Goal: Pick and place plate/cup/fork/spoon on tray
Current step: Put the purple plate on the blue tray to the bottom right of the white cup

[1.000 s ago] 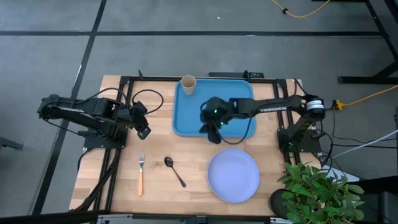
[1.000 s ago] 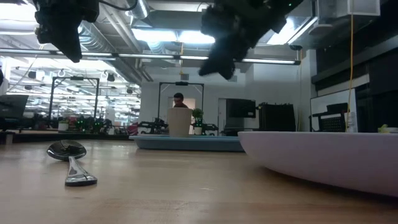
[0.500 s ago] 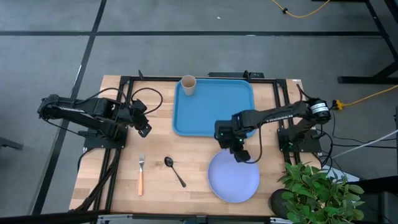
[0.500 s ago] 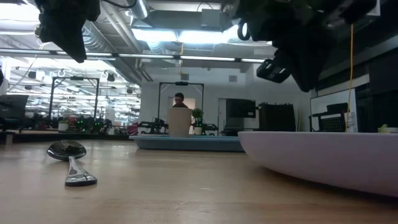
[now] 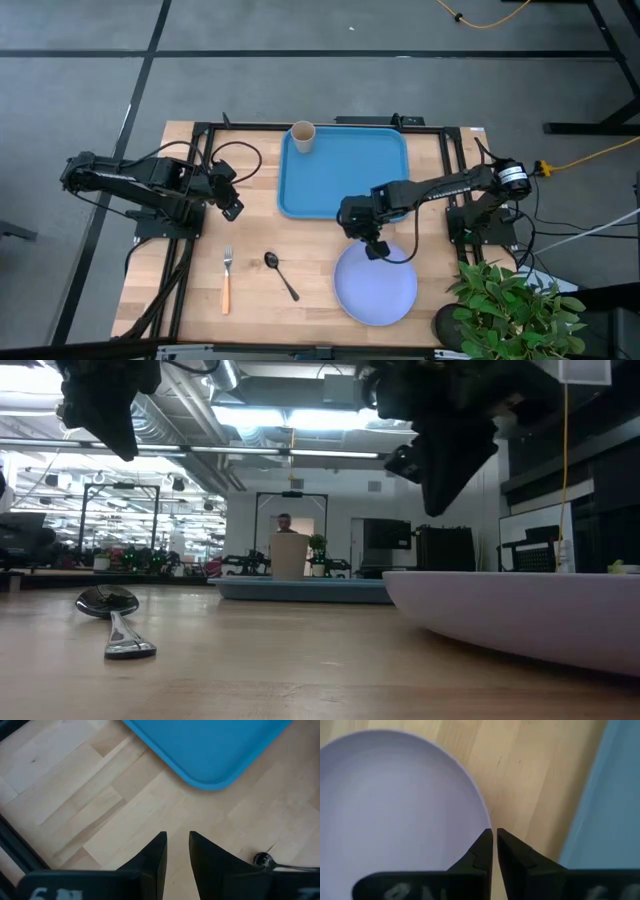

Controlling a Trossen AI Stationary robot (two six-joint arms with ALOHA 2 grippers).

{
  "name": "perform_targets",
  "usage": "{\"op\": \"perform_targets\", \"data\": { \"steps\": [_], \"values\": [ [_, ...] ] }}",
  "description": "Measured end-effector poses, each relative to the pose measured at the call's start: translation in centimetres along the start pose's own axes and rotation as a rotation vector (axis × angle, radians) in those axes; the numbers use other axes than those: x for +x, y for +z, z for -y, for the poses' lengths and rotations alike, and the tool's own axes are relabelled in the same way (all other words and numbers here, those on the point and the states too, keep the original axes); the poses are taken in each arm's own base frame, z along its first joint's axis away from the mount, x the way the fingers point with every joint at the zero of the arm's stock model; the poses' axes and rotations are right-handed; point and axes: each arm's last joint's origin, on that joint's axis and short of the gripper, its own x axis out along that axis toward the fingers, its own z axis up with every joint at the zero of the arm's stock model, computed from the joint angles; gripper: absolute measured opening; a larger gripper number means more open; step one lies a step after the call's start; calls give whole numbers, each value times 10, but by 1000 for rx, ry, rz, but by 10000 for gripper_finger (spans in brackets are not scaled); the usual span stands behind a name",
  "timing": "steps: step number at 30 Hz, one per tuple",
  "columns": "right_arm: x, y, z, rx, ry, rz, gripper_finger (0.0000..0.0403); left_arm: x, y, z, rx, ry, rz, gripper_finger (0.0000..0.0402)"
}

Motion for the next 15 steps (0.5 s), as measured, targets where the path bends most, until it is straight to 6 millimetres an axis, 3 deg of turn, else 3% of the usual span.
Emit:
{"op": "perform_targets", "data": {
  "steps": [15],
  "values": [
    [0, 6, -3, 122, 31, 58, 31, 0, 0, 0, -1, -1, -1, 75]
  ]
}}
